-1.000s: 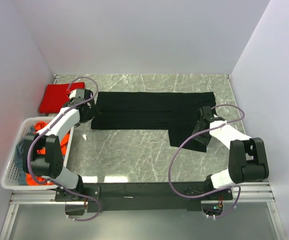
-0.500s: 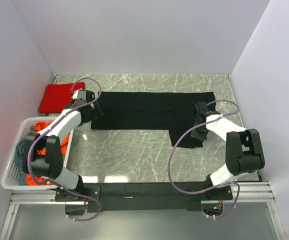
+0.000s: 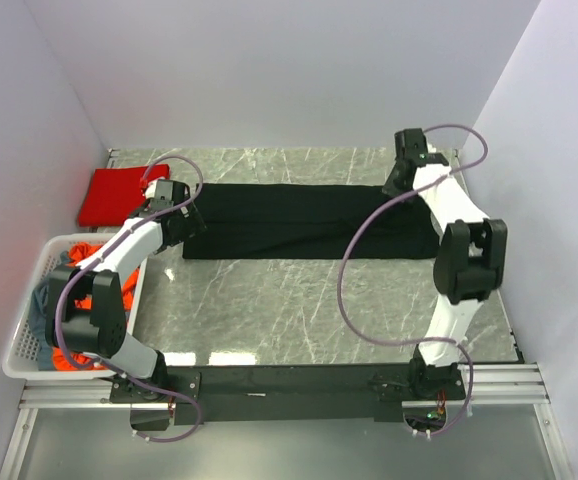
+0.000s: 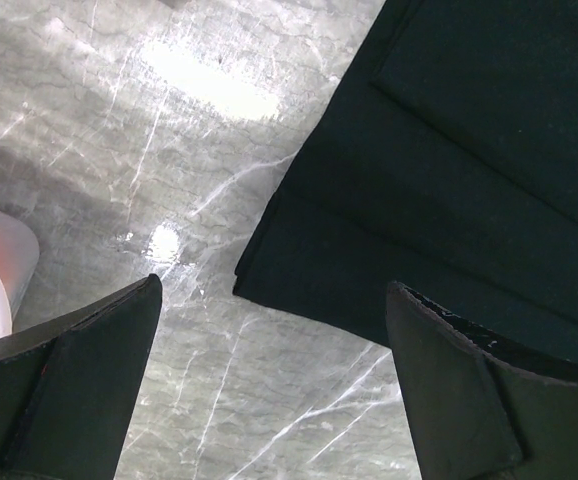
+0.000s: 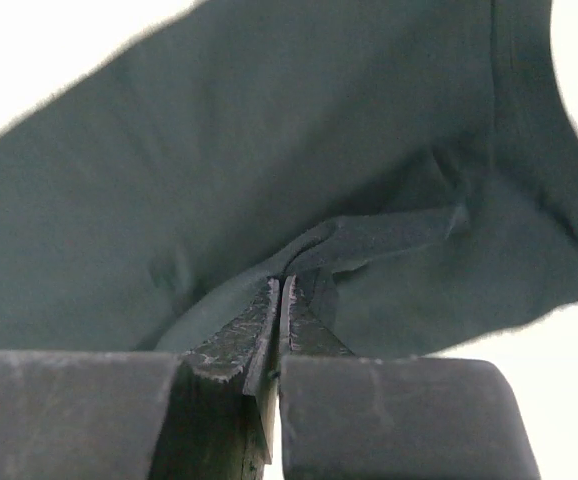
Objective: Fold and stack the t-shirts
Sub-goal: Fold the tshirt
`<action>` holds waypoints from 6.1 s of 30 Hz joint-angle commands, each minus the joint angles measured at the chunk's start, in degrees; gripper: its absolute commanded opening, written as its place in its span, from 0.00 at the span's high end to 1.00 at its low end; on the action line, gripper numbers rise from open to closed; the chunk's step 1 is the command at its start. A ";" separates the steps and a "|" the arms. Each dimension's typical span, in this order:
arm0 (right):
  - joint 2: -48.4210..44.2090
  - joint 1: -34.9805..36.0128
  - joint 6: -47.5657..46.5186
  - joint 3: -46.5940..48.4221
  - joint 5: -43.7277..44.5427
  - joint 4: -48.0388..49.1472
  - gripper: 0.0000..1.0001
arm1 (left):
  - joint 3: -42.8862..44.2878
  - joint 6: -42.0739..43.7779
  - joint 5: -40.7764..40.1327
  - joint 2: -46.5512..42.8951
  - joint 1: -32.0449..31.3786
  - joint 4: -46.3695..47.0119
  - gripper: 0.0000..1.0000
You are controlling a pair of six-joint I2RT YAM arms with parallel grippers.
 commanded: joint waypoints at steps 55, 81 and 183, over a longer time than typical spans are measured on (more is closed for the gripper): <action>-11.09 -27.52 2.16 -32.85 -14.93 23.25 0.58 | 4.89 -8.94 5.28 9.00 1.13 -5.89 0.20; -7.14 -30.33 1.82 -31.27 -7.13 17.29 1.00 | 7.17 -7.80 2.12 16.91 1.74 -10.54 0.99; -44.32 -5.19 -1.35 -54.47 -21.89 20.19 0.56 | 13.86 -11.84 4.84 13.21 -1.68 -14.85 0.73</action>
